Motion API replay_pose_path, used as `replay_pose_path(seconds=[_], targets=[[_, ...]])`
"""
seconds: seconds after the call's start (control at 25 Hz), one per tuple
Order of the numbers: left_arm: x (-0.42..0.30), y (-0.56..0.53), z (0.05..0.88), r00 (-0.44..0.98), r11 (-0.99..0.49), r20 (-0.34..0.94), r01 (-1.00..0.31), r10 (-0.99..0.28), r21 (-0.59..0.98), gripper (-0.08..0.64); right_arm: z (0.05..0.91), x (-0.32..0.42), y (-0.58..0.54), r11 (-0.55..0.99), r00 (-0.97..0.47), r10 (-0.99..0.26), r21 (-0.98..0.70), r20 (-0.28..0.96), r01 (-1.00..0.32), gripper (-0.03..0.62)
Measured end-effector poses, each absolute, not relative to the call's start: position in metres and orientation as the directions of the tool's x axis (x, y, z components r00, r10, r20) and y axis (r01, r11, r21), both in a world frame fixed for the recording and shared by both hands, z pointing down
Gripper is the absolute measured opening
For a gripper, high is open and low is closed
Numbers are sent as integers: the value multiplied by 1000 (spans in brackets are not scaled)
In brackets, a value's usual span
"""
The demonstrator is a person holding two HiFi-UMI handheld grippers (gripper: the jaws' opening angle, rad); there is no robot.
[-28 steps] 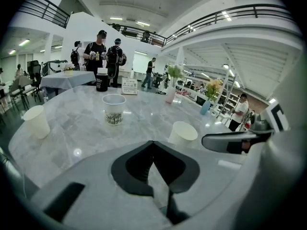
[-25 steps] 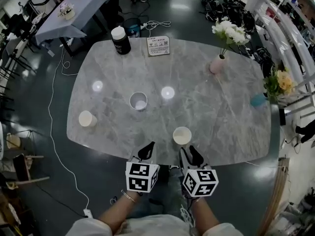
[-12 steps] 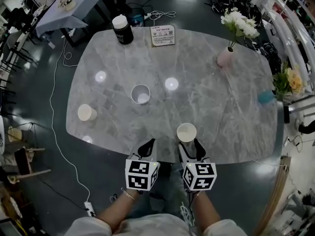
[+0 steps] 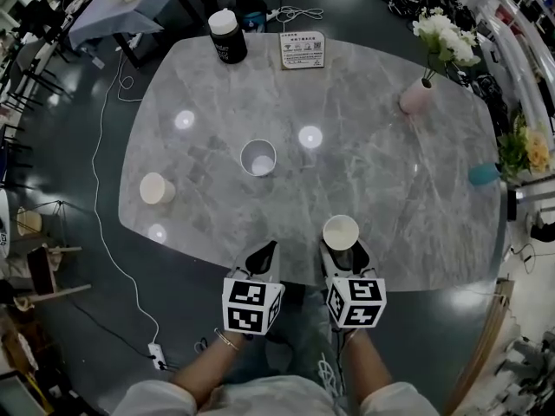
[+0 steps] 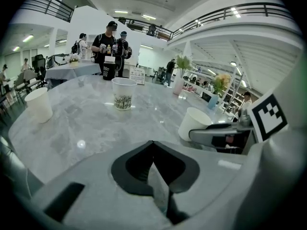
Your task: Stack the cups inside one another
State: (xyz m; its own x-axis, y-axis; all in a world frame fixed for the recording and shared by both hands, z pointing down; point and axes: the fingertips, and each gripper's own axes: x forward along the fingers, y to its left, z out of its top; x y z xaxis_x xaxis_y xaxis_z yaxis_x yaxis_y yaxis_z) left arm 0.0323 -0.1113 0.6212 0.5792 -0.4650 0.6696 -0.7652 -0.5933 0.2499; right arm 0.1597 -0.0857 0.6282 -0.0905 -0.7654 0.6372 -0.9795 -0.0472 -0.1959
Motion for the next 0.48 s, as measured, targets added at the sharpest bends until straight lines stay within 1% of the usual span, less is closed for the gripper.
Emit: replay_pose_path(seconds=[0.48], targets=[[26,-114,630,564,-564,675,-784,-476,258,-3,635,162,-97,-45,-83,-767,-182,637,-982,232]])
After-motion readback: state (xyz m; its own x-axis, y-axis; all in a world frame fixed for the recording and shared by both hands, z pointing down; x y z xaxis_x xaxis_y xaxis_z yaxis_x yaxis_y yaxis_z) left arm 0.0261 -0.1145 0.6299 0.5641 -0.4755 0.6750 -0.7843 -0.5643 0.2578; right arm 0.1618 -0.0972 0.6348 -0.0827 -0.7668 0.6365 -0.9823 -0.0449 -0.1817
